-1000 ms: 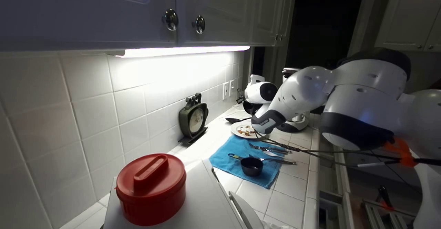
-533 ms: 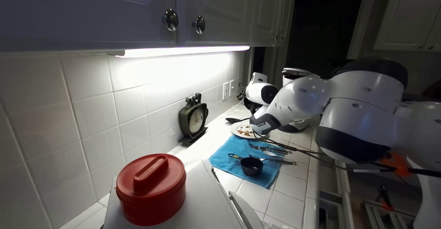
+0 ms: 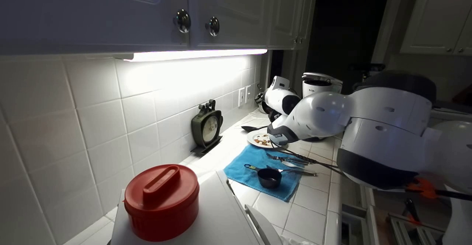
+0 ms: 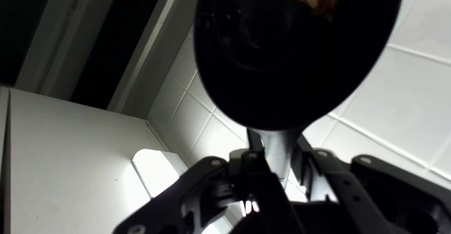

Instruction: Place some contents from the white plate in the measuring cup at the back then pour the contents from the cup onto the white plate.

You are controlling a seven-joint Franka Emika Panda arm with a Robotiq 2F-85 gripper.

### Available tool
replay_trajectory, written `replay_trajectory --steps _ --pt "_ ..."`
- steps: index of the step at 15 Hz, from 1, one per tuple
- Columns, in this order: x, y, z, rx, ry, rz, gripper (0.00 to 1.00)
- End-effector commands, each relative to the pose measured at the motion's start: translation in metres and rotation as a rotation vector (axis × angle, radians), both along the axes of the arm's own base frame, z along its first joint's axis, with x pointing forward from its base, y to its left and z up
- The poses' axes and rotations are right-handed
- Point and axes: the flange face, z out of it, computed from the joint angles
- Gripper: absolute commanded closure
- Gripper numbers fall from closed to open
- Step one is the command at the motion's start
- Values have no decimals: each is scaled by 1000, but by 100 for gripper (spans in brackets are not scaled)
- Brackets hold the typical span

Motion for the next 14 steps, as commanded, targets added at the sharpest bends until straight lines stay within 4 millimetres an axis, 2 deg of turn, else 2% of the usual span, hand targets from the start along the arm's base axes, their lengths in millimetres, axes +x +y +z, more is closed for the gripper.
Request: replay_trajectory --steps 1,14 --pt "-11 8 2 -78 -23 -5 93" --pt "-22 15 6 -162 -74 34 93"
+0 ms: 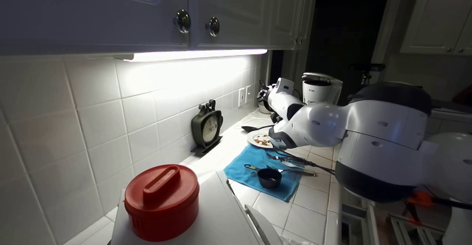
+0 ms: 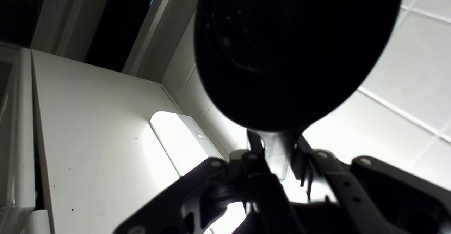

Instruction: Place some contents from the white plate in the measuring cup at the back then pour the contents from the cup onto the white plate.

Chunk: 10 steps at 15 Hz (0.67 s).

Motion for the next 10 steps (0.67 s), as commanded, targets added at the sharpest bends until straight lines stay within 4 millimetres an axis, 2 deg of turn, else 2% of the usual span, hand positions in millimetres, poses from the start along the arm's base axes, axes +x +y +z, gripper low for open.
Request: replay_trajectory --steps 1,10 --pt "-8 3 7 -59 -8 4 93" --pt "-12 4 9 -155 -26 45 93"
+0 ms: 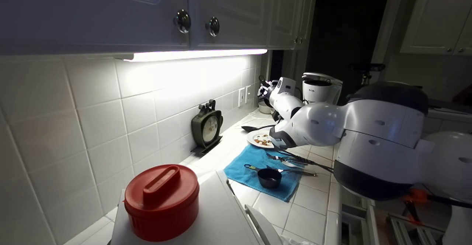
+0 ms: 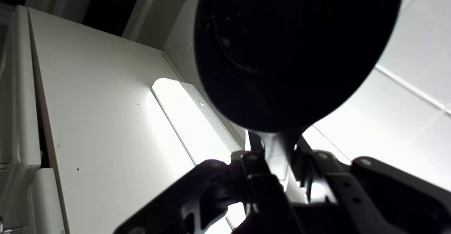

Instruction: Place some contents from the white plate in the measuring cup at the back then pour the contents from the cup onto the white plate.

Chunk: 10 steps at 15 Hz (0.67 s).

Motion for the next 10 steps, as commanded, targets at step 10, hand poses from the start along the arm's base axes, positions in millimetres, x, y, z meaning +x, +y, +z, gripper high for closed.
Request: replay_trajectory --steps 10 --pt "-13 -2 -3 -159 -6 30 93"
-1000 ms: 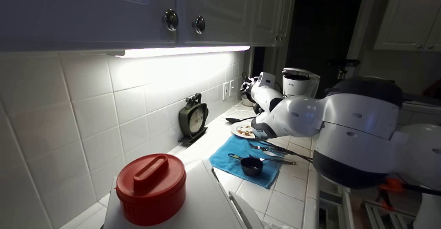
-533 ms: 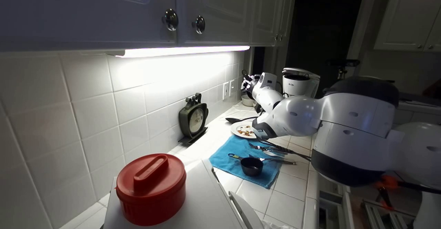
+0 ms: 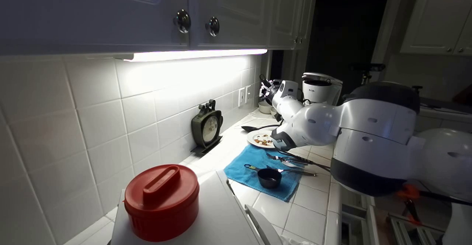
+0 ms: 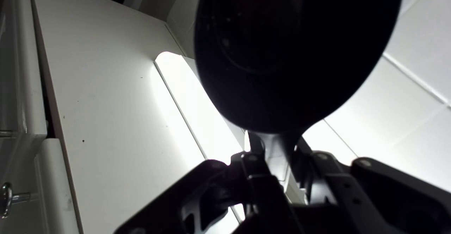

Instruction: Place some contents from the white plate in the measuring cup at the back then pour the contents from the cup onto the white plate.

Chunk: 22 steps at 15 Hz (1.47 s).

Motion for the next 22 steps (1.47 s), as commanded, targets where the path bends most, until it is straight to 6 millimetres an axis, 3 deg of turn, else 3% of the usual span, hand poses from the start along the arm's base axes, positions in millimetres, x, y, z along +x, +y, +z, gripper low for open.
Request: replay_trajectory --steps 1,15,22 --pt "-3 0 3 -60 0 -6 93" --pt "-6 -3 1 -74 -1 14 93" --pt "-2 -9 9 159 53 -29 93"
